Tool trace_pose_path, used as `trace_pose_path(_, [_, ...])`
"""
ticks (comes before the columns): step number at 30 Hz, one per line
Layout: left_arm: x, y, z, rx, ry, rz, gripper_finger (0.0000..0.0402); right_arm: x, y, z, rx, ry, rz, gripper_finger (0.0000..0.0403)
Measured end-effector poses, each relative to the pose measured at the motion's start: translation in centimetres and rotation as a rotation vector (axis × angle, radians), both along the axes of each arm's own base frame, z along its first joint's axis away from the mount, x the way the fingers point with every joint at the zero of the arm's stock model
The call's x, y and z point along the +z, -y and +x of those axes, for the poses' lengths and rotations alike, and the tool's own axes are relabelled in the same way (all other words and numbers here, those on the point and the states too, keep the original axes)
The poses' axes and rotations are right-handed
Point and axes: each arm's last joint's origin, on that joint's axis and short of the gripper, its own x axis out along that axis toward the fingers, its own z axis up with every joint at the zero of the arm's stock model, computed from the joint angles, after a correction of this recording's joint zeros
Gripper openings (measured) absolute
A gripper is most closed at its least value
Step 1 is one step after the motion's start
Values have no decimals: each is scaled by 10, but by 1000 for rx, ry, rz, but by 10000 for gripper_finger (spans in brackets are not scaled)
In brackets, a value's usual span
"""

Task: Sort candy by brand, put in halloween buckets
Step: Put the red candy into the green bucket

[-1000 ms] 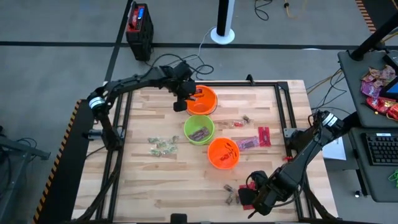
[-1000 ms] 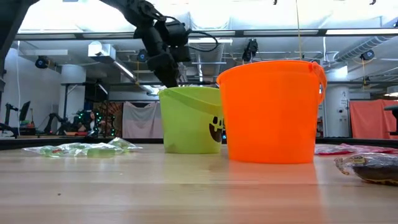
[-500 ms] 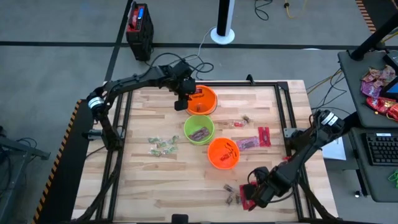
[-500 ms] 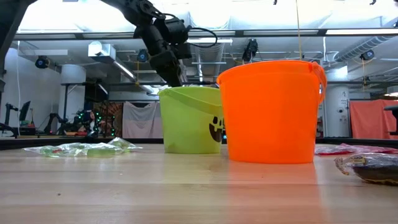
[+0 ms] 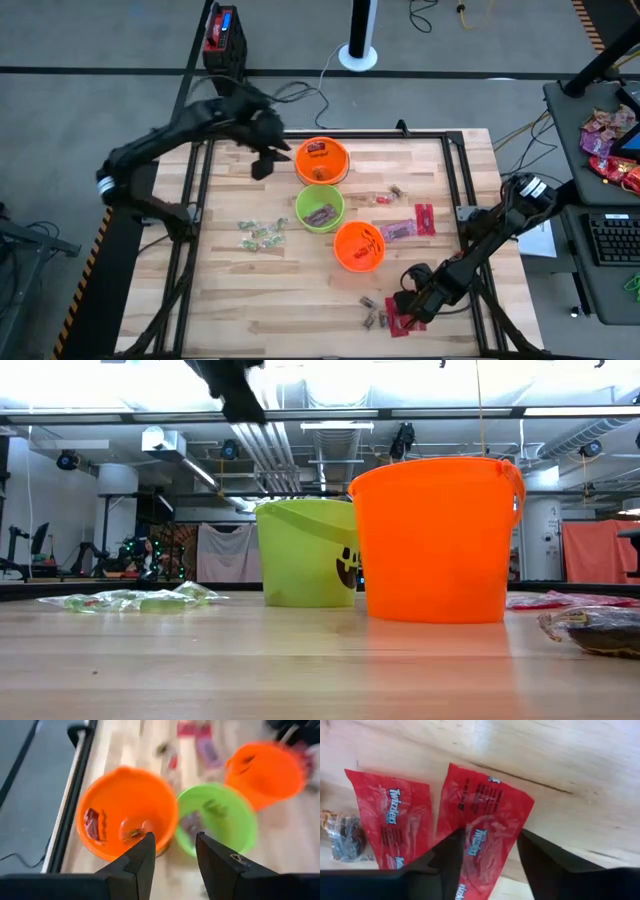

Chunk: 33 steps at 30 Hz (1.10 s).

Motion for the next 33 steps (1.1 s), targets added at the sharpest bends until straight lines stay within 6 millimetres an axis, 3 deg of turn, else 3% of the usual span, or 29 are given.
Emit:
trace_pose_path(6, [32,33,-46,86,69,-92,117,-4,5,-4,67,22,-36,75])
trace_pose_path(9, [31,46,-65,140,-1,-137,116,3,7,-6,84,36,-36,27])
trace_pose_path(13, [19,55,-79,219,-61,-208,116,18,19,-16,72,36,-85,16])
trace_pose_path(18, [-12,62,-86,291,-72,-296,116,58,36,-25,-19,228,-125,13])
trace_pose_path(23, [-48,72,-86,326,-11,-376,116,102,64,-22,-115,571,-256,13])
trace_pose_path(33, [-127,94,-73,366,-21,-453,116,185,166,23,59,846,-608,12])
